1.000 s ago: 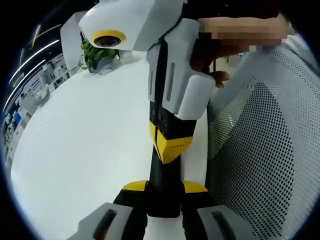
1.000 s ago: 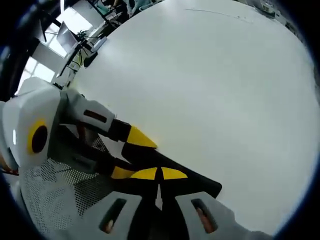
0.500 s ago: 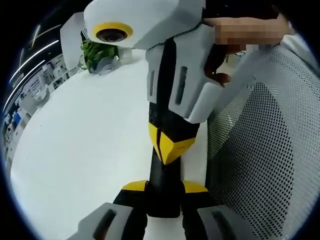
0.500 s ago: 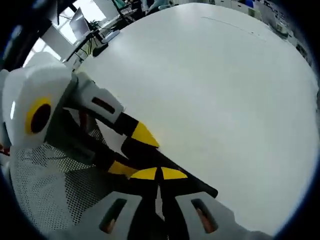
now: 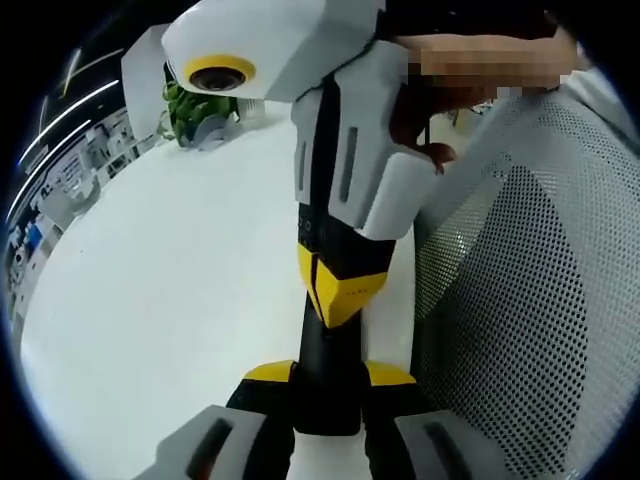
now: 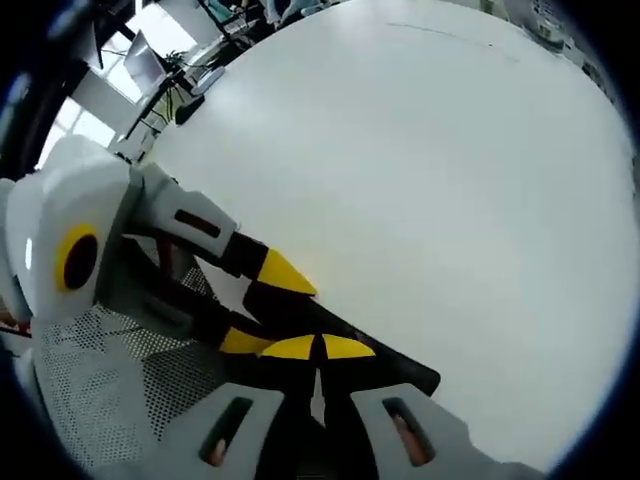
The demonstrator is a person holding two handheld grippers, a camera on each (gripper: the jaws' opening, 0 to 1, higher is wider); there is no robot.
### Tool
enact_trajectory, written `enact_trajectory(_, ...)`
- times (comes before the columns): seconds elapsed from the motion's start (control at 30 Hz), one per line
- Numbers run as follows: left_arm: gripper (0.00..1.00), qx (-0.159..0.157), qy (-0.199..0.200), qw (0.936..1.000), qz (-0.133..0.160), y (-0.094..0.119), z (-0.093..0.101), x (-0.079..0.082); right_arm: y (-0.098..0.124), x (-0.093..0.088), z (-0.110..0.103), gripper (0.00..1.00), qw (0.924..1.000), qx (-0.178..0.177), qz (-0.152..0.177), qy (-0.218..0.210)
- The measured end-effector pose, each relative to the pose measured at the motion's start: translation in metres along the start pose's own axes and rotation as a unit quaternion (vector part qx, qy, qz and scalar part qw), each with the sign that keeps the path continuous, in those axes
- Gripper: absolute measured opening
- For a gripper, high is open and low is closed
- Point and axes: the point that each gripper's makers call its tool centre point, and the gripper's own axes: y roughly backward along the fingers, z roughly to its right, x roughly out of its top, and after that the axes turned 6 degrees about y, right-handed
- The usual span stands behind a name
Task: Press the specified remote control buttons in sequence, fully releasing each button before pressing the next.
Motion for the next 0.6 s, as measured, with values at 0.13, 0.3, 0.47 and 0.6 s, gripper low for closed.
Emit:
enact_trajectory(0.13,0.25,0.000,0.000,1.0000,0.000,0.0002,0.0002,0.0000,0.0006,0.0012,-0.0004,0.00,1.0000,-0.003,0.002,0.007)
enact_trajectory(0.3,0.25,0.000,0.000,1.0000,0.000,0.0000,-0.0001,-0.0001,0.0012,0.0055,-0.0040,0.00,0.9999,0.003,0.013,0.007)
enact_trajectory(0.47,0.25,0.000,0.000,1.0000,0.000,-0.0001,-0.0001,0.0000,-0.0010,0.0063,-0.0056,0.00,0.9998,0.007,0.013,0.012)
enact_trajectory(0.6,0.25,0.000,0.000,1.0000,0.000,-0.0002,-0.0002,0.0000,-0.0024,0.0055,-0.0073,0.00,0.9998,0.006,0.009,0.019)
